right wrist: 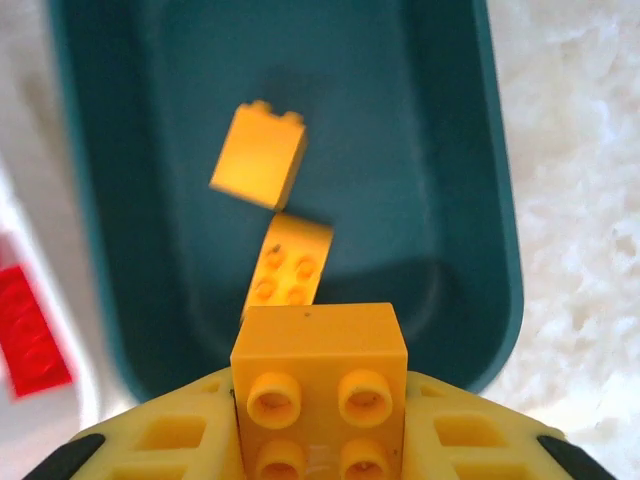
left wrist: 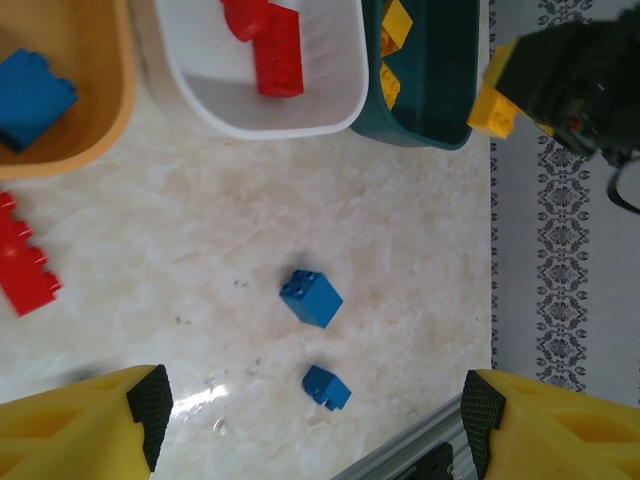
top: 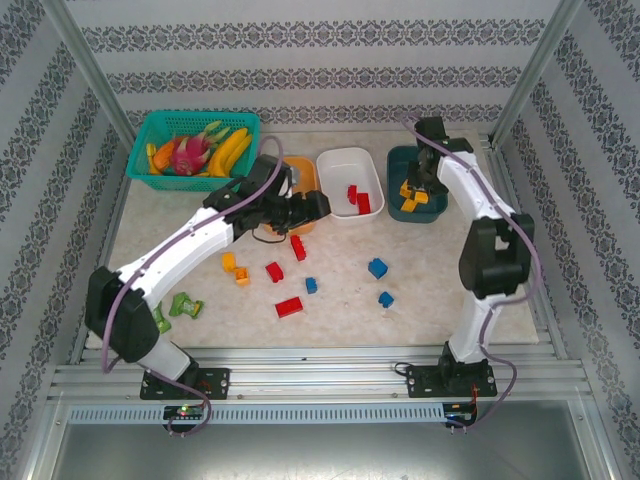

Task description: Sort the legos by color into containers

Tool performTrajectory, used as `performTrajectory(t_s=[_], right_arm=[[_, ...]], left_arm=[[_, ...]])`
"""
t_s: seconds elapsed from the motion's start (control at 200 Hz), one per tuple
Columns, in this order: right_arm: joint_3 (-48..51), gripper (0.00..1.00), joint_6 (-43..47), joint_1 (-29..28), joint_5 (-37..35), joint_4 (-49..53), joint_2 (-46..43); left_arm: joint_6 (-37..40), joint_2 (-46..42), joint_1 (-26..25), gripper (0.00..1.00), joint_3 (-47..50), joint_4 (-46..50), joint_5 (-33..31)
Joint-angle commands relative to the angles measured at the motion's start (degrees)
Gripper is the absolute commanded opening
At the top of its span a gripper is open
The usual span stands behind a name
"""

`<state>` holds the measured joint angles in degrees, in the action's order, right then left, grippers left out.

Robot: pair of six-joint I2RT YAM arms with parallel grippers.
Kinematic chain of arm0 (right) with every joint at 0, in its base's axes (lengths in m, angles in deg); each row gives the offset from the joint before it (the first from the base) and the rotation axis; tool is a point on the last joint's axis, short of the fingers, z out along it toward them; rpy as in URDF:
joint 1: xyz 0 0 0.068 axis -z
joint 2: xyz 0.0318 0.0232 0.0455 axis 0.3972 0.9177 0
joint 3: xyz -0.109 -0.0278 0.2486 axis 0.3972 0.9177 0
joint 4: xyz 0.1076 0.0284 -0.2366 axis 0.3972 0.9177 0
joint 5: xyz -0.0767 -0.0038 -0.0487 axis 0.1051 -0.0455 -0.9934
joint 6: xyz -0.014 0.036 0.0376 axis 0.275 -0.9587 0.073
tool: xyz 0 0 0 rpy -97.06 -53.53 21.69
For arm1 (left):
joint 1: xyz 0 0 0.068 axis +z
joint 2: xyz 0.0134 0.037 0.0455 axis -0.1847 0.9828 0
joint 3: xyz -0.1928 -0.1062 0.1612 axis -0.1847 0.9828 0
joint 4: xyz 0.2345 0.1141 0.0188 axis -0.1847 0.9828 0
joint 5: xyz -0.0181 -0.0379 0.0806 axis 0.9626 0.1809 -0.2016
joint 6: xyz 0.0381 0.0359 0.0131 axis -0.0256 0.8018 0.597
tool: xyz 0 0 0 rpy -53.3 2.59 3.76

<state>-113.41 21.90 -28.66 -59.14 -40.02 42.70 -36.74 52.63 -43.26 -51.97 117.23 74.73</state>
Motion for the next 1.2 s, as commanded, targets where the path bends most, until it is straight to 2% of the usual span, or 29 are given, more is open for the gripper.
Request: performTrajectory(t_s=[0.0,0.11,0.25,0.335,0.415,0.625,0.779,0.909,1.009,1.124,1.194], right_arm=[[-7.06,0.27,1.89,1.65,-3.84,5.75,6.73],[-13.42,0.32,2.35,3.69,-1.52,7.24,13.23],[-21.27,0.33,3.47,4.64,0.00,10.41,20.75],[-23.89,0.33,3.79,4.64,0.09,11.38,23.48],[-25.05,0.39,3.19,4.67,0.13,11.74,24.64],[-26.79,0.58,2.48,3.66,1.36,11.96,22.65],[-25.81,0.59,1.74,1.24,2.75,10.27,14.20],[-15.09,0.58,0.15,-2.19,8.01,3.25,1.59],[2.35,0.60,-1.73,-5.81,16.57,-9.23,-12.35],[22.72,0.68,-5.41,-9.78,27.70,-23.41,-27.04],[35.07,0.78,-9.51,-12.10,34.56,-31.70,-35.86]], left_arm=[[1.42,3.87,-0.95,0.79,-5.44,-3.13,1.54],[1.74,8.44,-1.06,0.79,-10.70,-2.84,1.92],[2.08,12.53,-1.18,0.79,-15.87,-1.88,1.81],[2.31,13.75,-1.20,0.79,-17.49,-0.73,1.27],[2.62,14.00,-1.17,0.79,-17.74,0.33,0.51],[3.40,12.25,-1.18,0.78,-15.64,4.56,-3.17],[1.90,8.97,-0.96,0.78,-10.75,8.59,-8.15],[-1.20,8.33,-0.77,0.77,-6.07,11.26,-10.80],[-2.63,9.17,-0.78,0.76,-3.08,10.84,-12.55],[-4.45,10.68,-0.86,0.76,-0.59,8.96,-14.67],[-5.99,12.27,-1.02,0.74,-0.31,8.60,-15.83]])
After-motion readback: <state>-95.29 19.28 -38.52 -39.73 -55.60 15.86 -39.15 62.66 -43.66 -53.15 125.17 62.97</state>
